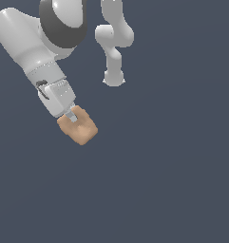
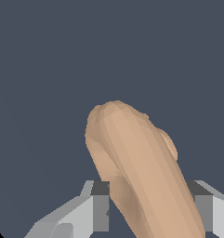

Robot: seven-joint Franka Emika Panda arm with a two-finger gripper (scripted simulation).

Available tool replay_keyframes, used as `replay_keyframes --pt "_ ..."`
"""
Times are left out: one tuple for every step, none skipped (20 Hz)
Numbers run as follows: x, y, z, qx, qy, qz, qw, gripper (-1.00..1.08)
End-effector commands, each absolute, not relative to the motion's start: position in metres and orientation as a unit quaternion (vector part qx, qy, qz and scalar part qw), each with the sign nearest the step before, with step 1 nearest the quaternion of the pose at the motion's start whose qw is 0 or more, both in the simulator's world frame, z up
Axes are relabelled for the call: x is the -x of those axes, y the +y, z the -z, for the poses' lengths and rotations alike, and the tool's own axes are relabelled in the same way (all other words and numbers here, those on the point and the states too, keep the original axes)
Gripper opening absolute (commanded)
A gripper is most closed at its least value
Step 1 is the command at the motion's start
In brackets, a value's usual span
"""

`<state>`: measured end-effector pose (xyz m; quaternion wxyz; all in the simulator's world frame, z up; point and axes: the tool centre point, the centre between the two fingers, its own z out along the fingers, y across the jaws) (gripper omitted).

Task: Pick up the object and move it to a goal position.

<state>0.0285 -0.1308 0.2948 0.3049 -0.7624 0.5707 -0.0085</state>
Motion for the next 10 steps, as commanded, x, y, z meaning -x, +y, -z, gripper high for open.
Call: replay_keyframes --pt "-0.028 -0.151 -0.333 0.757 0.578 0.052 0.302 -1.0" --pt "-0.027 -0.158 -0.346 0.755 0.58 0.067 0.3 -1.0" --pt "-0.026 -0.164 -0.358 0.752 0.582 0.08 0.299 -1.0" --pt "-0.024 -0.169 -0.369 0.75 0.583 0.093 0.298 -1.0" --pt "-0.023 -0.173 -0.38 0.748 0.584 0.104 0.296 -1.0" --pt "-0.021 -0.177 -0.389 0.746 0.585 0.115 0.295 -1.0" --pt "-0.02 -0.18 -0.398 0.745 0.586 0.124 0.294 -1.0" --pt "-0.018 -0.183 -0.406 0.743 0.587 0.133 0.293 -1.0" --pt "-0.017 -0.186 -0.413 0.741 0.588 0.14 0.292 -1.0" --pt "-0.015 -0.188 -0.419 0.74 0.588 0.147 0.291 -1.0"
